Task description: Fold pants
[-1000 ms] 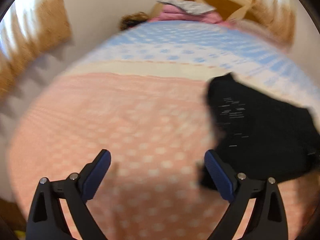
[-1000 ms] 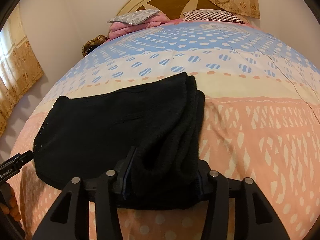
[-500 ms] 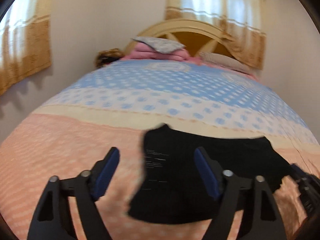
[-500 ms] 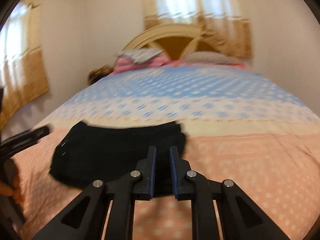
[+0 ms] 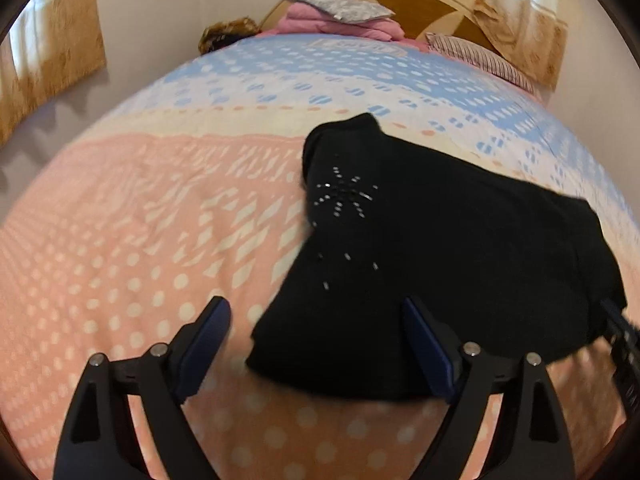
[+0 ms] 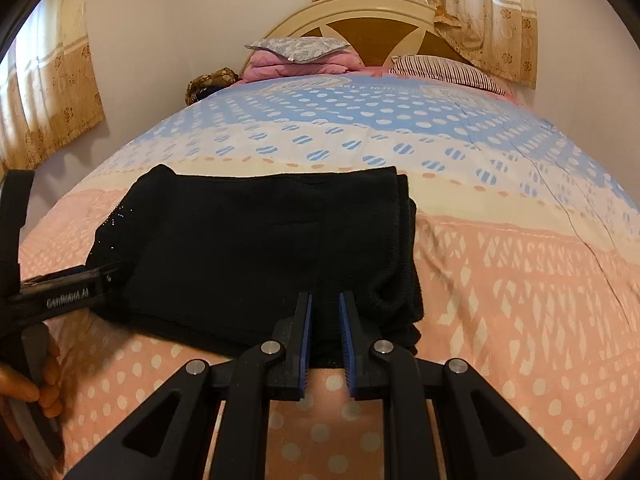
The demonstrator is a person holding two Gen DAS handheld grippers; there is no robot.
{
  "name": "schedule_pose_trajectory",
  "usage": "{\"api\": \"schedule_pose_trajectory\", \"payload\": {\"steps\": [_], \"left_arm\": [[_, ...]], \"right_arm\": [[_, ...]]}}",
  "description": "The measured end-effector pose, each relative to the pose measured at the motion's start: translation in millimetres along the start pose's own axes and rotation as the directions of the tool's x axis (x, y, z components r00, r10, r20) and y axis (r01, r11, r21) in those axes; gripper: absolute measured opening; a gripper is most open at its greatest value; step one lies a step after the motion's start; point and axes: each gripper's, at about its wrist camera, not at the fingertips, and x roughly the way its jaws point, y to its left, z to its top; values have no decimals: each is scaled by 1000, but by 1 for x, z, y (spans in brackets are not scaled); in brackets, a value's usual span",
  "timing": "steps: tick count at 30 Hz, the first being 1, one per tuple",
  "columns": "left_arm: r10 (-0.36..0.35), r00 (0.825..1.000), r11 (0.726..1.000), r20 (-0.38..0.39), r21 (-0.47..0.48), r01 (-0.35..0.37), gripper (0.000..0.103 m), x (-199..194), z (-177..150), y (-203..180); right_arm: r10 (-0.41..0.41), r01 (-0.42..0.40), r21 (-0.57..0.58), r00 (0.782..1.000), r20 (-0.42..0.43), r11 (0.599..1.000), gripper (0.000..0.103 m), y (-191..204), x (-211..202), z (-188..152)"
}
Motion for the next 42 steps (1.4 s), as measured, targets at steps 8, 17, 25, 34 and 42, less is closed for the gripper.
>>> {"api": "schedule_pose_trajectory", "payload": {"steps": [8,17,25,34,42], "left_arm": [[-7,999,1000,48,26,5,90,-39,-30,-3],[0,997,998,72,68,-5,90,-66,-62,-13],[-9,998,993,56,118,2,90,-83,-87,-28],[-43,993,987,109,157,25,90,-123,-107,-41],[-55,978,985,201,174,20,93,-162,-107,-40]], "right_arm": [[90,-87,144,996,-13,986,45,-4,-42,-26],[92,-83,200,995,-33,976,57,-8,-70,-66],[85,-69,245,995,-57,967,57,-12,-96,-86],[96,-75,269,993,-63,960,57,-8,-123,-103],[76,-82,245,997,33,966,57,1,-166,-98]]}}
